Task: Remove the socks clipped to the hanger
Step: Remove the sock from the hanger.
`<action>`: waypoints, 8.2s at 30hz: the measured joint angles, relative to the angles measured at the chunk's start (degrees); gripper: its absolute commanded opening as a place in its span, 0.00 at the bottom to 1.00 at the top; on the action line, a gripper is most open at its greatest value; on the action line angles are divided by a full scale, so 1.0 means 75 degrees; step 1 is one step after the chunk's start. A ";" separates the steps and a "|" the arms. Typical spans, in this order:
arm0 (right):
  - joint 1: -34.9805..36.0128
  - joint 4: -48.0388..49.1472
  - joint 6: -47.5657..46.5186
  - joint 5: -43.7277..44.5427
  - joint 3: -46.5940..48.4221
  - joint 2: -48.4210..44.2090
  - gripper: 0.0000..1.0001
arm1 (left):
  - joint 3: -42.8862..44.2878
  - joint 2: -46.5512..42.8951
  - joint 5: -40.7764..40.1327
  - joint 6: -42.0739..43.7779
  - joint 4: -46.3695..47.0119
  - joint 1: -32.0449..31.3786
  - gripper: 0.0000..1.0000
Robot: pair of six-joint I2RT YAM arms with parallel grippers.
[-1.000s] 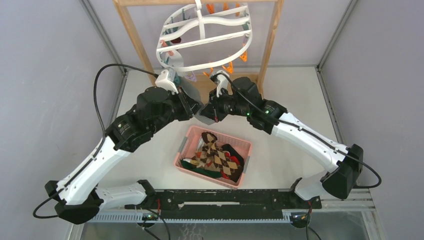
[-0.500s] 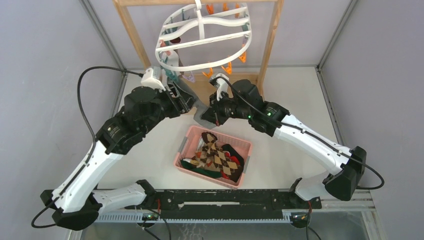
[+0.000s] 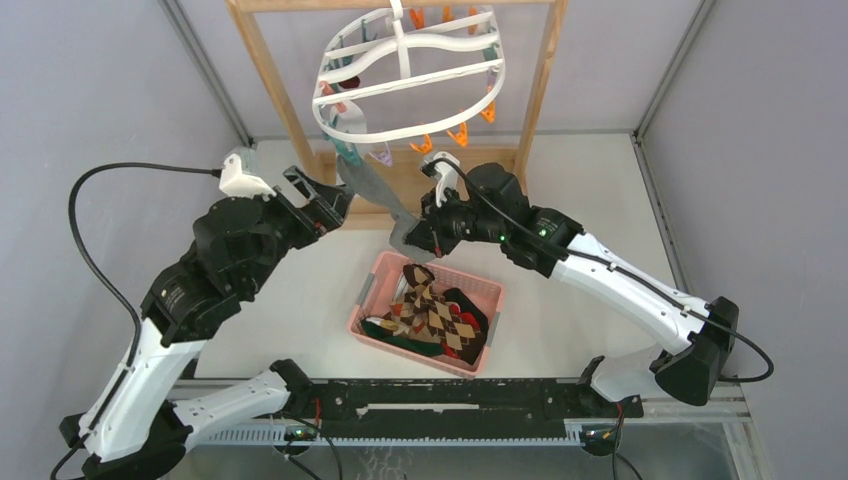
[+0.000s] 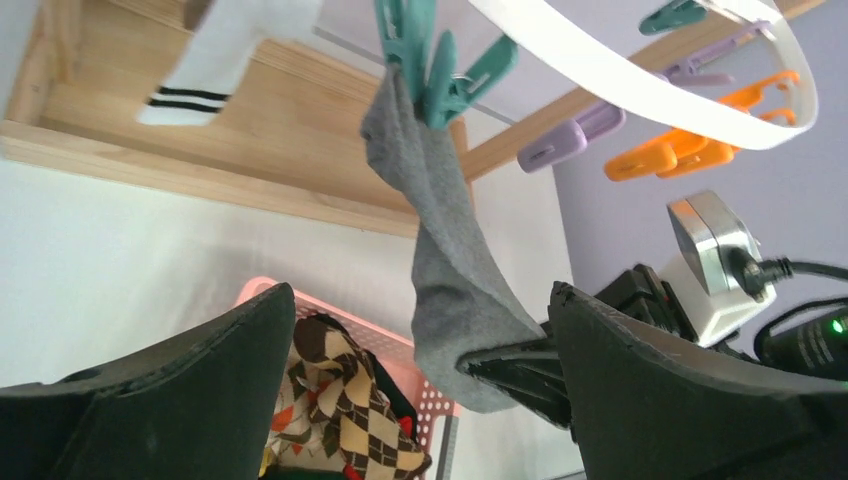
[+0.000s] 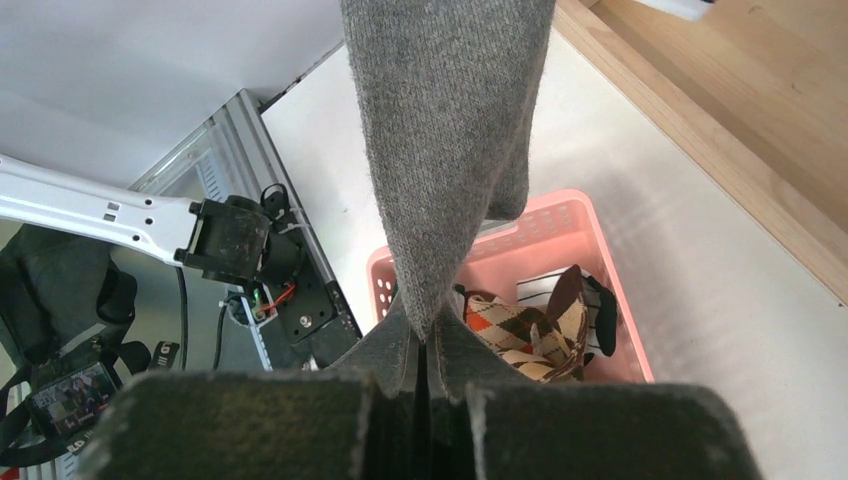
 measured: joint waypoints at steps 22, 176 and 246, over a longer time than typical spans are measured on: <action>0.0437 -0.0102 0.0000 0.0099 0.0000 -0.0006 0.00 | -0.0638 0.0804 0.1239 0.0901 0.2095 0.1958 0.90; -0.1859 -0.0901 0.1355 -0.0484 -0.0825 -0.2197 0.00 | -0.0230 0.1428 0.0970 0.2095 0.3416 -0.0685 0.66; -0.0344 -0.1349 0.1320 0.0379 -0.0930 -0.2340 0.00 | 0.0143 0.2838 0.2736 0.2244 0.4403 -0.0105 0.58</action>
